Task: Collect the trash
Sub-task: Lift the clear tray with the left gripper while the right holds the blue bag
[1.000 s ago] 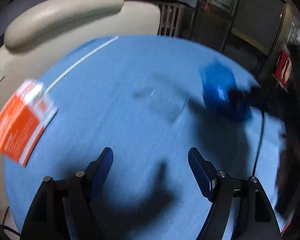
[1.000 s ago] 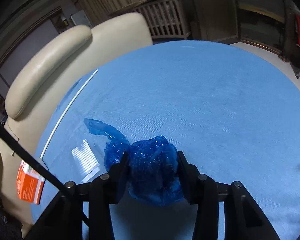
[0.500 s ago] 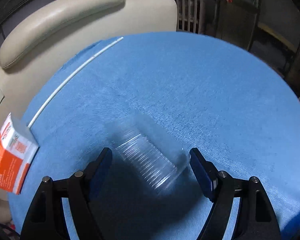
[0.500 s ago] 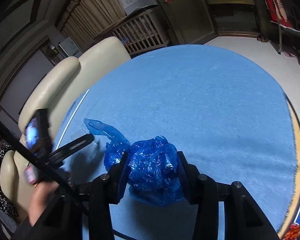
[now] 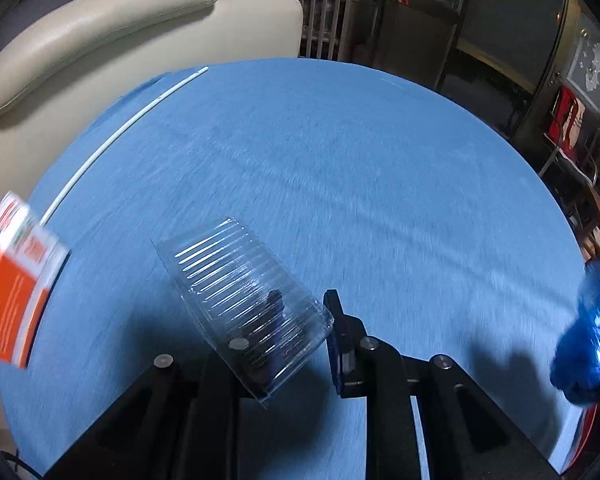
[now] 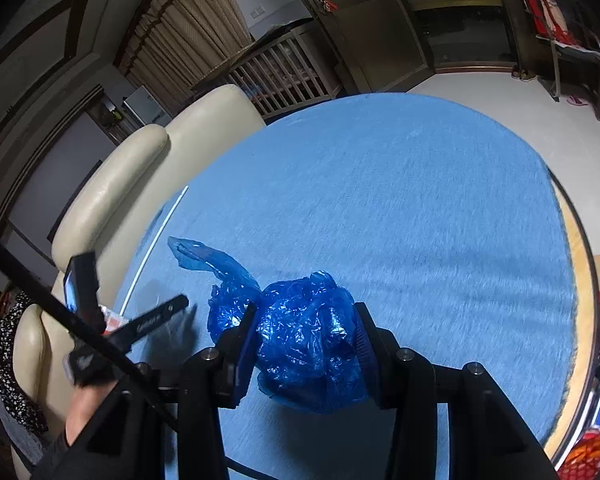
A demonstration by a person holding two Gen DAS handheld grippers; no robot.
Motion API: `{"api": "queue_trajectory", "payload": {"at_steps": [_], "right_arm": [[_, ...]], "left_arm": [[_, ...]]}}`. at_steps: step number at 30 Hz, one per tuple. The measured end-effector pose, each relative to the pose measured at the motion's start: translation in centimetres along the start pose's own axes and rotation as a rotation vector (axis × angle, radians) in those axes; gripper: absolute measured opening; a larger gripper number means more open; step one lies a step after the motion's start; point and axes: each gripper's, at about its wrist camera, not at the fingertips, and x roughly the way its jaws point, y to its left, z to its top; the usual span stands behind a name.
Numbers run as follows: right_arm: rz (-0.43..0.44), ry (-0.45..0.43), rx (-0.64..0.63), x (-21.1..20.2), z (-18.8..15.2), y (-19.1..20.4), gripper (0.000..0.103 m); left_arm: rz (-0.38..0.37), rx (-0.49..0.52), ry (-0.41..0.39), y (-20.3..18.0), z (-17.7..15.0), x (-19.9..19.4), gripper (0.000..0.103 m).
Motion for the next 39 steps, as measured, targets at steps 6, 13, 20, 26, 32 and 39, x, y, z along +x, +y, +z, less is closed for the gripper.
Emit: {"api": "queue_trajectory", "payload": {"at_steps": [6,13,20,26,32,39], "right_arm": [[0.019,0.017,-0.02,-0.3,-1.7,1.2,0.047],[0.002,0.006,-0.036,-1.3,-3.2,1.5,0.047],[-0.033,0.018,-0.057,-1.5,-5.6,1.3,0.047],[-0.048,0.025,-0.078,-1.8,-7.4,1.4,0.047],[-0.053,0.019,-0.091,-2.2,-8.3,1.3,0.048],[-0.074,-0.018,-0.088,-4.0,-9.0,0.2,0.048]], "left_arm": [[0.036,0.014,-0.003,-0.9,-3.7,-1.9,0.022],[0.046,0.019,-0.011,-1.1,-5.7,-3.4,0.022],[0.029,0.031,-0.008,-1.0,-7.6,-4.2,0.022],[0.009,0.066,-0.016,-2.2,-9.6,-5.9,0.022],[-0.012,0.088,-0.019,-3.1,-10.5,-7.0,0.022],[-0.046,0.14,-0.013,-5.2,-10.5,-7.0,0.022]]}}
